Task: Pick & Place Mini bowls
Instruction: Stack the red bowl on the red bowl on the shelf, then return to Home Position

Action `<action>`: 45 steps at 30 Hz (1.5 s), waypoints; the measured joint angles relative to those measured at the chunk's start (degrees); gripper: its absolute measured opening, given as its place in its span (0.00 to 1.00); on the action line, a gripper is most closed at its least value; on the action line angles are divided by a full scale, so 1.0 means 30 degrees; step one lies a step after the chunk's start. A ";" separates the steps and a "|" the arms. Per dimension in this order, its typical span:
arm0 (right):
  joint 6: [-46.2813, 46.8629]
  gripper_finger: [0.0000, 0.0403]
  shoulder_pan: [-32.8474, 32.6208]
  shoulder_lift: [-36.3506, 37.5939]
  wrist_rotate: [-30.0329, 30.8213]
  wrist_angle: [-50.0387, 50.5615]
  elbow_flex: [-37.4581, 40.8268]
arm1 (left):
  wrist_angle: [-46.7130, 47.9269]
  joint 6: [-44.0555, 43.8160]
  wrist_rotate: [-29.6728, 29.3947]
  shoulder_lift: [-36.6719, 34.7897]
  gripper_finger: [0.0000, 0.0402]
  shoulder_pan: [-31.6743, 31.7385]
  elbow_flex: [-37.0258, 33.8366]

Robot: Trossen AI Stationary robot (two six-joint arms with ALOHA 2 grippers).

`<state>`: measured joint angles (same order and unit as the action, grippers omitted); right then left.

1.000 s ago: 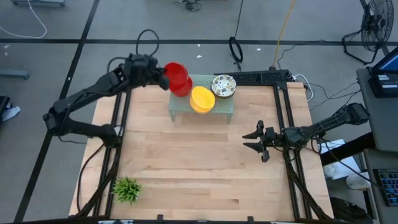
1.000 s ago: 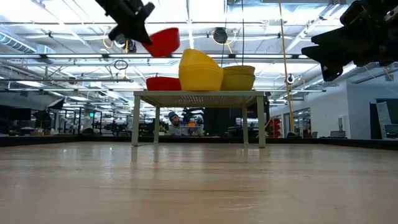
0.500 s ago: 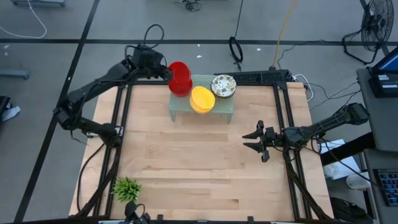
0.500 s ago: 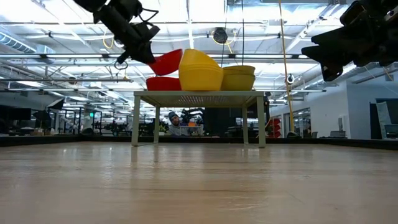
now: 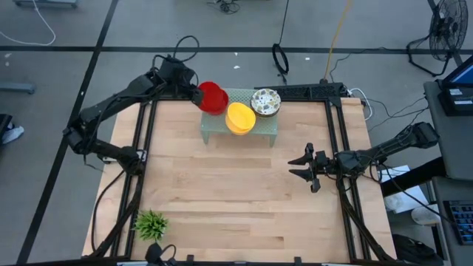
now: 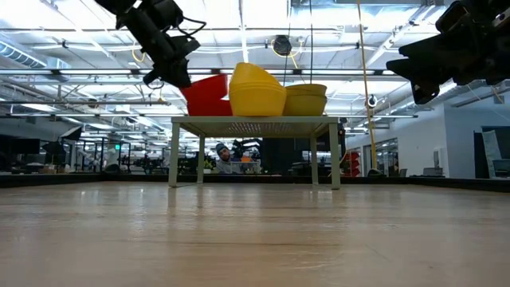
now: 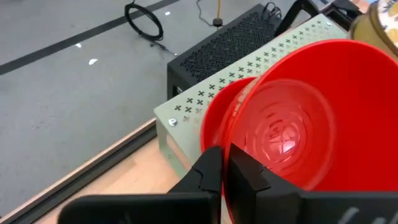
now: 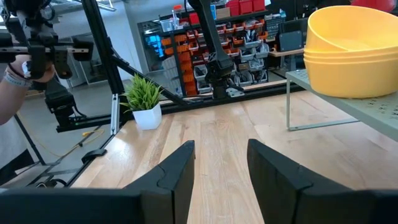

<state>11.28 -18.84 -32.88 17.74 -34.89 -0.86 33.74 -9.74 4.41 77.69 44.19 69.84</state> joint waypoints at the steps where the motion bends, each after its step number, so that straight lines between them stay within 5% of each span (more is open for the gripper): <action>1: 0.0000 0.33 -0.0003 0.0000 0.0000 0.0000 0.0000 | -0.0055 0.0000 0.0006 0.0000 0.03 -0.0038 0.0000; 29: 0.0004 0.33 0.0003 -0.0001 0.0000 0.0000 0.0000 | -0.0182 0.0860 -0.0876 0.0000 0.12 -0.0893 0.0000; 45: 0.0004 0.33 0.0000 -0.0007 0.0000 0.0000 0.0000 | -0.4900 0.1355 -0.2570 -0.0374 0.42 -0.1227 0.0000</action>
<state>11.29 -18.84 -32.90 17.74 -34.89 -0.86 19.04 -5.67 -3.30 76.57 40.51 69.84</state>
